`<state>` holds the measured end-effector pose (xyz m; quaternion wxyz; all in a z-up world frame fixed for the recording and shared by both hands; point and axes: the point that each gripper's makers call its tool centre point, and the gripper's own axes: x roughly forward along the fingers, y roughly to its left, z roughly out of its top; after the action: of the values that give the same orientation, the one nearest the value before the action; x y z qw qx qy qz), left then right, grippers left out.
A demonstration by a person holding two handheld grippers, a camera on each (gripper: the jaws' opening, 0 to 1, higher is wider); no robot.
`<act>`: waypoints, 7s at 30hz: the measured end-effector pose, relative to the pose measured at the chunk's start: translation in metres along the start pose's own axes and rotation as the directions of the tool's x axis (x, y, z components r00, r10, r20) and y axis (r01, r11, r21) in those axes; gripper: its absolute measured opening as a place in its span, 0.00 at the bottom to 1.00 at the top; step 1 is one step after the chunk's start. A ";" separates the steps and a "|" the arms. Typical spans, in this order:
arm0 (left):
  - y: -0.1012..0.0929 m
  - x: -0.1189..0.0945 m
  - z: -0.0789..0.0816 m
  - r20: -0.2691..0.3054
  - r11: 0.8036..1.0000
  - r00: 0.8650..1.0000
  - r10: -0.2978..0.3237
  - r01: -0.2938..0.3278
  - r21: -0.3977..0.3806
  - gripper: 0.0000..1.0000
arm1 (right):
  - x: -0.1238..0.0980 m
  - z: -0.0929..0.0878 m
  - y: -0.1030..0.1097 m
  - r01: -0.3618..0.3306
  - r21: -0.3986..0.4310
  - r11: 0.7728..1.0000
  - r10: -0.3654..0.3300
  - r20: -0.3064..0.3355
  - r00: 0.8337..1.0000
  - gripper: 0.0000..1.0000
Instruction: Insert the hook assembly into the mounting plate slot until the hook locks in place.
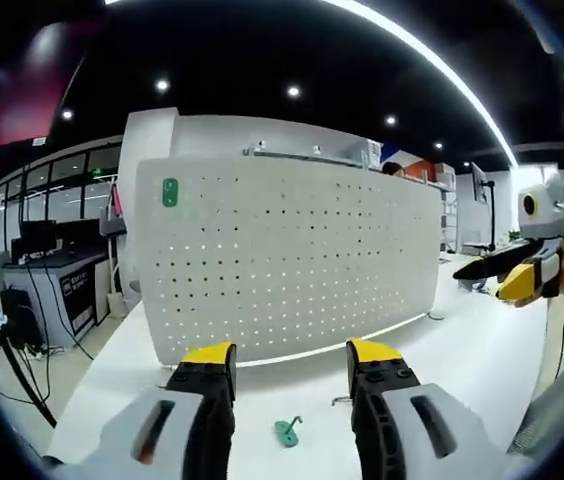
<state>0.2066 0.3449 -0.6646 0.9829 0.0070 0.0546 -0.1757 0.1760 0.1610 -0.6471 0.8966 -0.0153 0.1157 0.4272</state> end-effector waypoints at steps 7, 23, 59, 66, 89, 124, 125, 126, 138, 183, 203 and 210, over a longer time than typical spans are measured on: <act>0.002 -0.001 -0.004 -0.008 1.000 1.000 -0.001 0.001 0.014 0.44 | 0.019 -0.014 0.004 -0.028 0.005 1.000 0.028 -0.036 0.999 0.62; 0.000 -0.001 -0.007 -0.018 1.000 1.000 -0.018 0.019 0.008 0.43 | 0.078 -0.060 0.013 -0.085 0.013 0.996 0.086 -0.151 0.985 0.61; -0.001 0.002 -0.013 -0.039 0.999 0.998 -0.044 0.044 -0.006 0.40 | 0.179 -0.118 0.027 -0.083 0.081 0.993 0.102 -0.279 0.955 0.40; 0.000 0.002 -0.014 -0.041 0.999 0.998 -0.048 0.047 -0.013 0.41 | 0.192 -0.123 0.028 -0.072 0.091 0.993 0.096 -0.297 0.950 0.35; 0.016 -0.004 -0.044 -0.207 0.999 0.978 -0.011 0.000 -0.052 0.40 | 0.207 -0.129 0.028 -0.065 0.107 0.992 0.097 -0.325 0.941 0.29; -0.023 -0.026 -0.040 -0.370 0.913 0.862 -0.346 0.400 0.079 0.37 | 0.208 -0.130 0.025 -0.059 0.115 0.992 0.096 -0.353 0.931 0.13; -0.023 -0.025 -0.040 -0.370 0.912 0.862 -0.347 0.401 0.079 0.37 | 0.207 -0.131 0.025 -0.059 0.114 0.992 0.096 -0.354 0.930 0.12; -0.023 -0.025 -0.040 -0.368 0.912 0.862 -0.348 0.402 0.079 0.37 | 0.207 -0.131 0.024 -0.059 0.114 0.992 0.096 -0.354 0.930 0.11; -0.023 -0.027 -0.043 -0.369 0.910 0.857 -0.358 0.409 0.065 0.35 | 0.206 -0.132 0.020 -0.067 0.071 0.995 0.088 -0.363 0.927 0.03; -0.027 -0.025 -0.046 -0.376 0.901 0.842 -0.385 0.432 0.043 0.28 | 0.210 -0.127 0.023 -0.099 0.046 0.994 0.109 -0.335 0.936 0.02; -0.022 -0.018 -0.052 -0.400 0.893 0.828 -0.392 0.447 0.050 0.27 | 0.186 -0.097 0.027 -0.184 0.019 0.983 0.182 -0.283 0.942 0.02; -0.023 -0.012 -0.049 -0.416 0.877 0.813 -0.406 0.476 0.073 0.27 | 0.170 -0.072 0.033 -0.232 0.037 0.972 0.234 -0.247 0.940 0.02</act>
<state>0.1825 0.3291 -0.7119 0.8797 0.1145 0.2328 -0.3986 0.2399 0.3025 -0.7525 0.8182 -0.0518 0.2303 0.5242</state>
